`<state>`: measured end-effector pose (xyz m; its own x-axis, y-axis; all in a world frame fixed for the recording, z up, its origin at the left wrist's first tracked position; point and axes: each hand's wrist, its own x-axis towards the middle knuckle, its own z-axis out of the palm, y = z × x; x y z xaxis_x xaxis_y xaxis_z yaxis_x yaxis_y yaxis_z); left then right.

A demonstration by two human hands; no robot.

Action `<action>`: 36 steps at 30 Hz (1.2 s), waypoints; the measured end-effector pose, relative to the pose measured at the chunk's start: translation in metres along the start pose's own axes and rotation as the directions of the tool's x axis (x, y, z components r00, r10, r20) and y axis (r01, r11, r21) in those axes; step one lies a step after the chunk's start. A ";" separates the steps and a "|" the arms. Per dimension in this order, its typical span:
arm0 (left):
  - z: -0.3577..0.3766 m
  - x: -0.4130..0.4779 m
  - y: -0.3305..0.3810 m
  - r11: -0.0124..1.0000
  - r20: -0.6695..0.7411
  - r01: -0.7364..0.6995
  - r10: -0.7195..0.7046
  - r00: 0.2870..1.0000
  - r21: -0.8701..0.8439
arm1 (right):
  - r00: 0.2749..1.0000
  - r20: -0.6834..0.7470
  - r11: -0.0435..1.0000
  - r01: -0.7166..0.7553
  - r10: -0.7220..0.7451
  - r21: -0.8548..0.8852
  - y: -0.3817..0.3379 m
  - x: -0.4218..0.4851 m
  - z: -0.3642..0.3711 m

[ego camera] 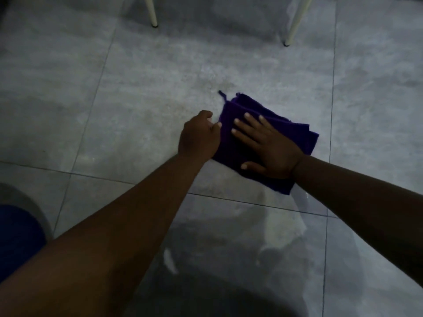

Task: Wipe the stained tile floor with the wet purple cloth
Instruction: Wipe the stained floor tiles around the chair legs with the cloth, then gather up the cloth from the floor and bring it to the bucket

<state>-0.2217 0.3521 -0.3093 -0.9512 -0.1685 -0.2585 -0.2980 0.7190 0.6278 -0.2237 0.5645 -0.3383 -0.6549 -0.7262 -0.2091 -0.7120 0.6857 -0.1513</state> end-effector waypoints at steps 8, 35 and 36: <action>0.029 0.001 0.046 0.977 0.222 0.179 -0.202 0.954 0.117 | 0.823 -0.242 0.856 -0.510 0.514 0.087 0.020 -0.090 0.002; -0.407 -0.139 0.112 0.864 -0.385 -0.338 0.188 0.904 -0.372 | 0.977 -0.003 -0.585 0.130 0.214 0.801 -0.234 0.102 -0.283; -0.429 -0.153 0.098 0.866 -0.455 -0.351 0.168 0.875 -0.356 | 0.973 -0.083 -0.534 0.189 0.216 0.824 -0.240 0.109 -0.300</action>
<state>-0.1400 0.1585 0.1068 -0.9183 -0.3336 0.2131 0.0473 0.4420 0.8957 -0.2001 0.3053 -0.0350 -0.8120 -0.5624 -0.1560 0.4651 -0.4621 -0.7551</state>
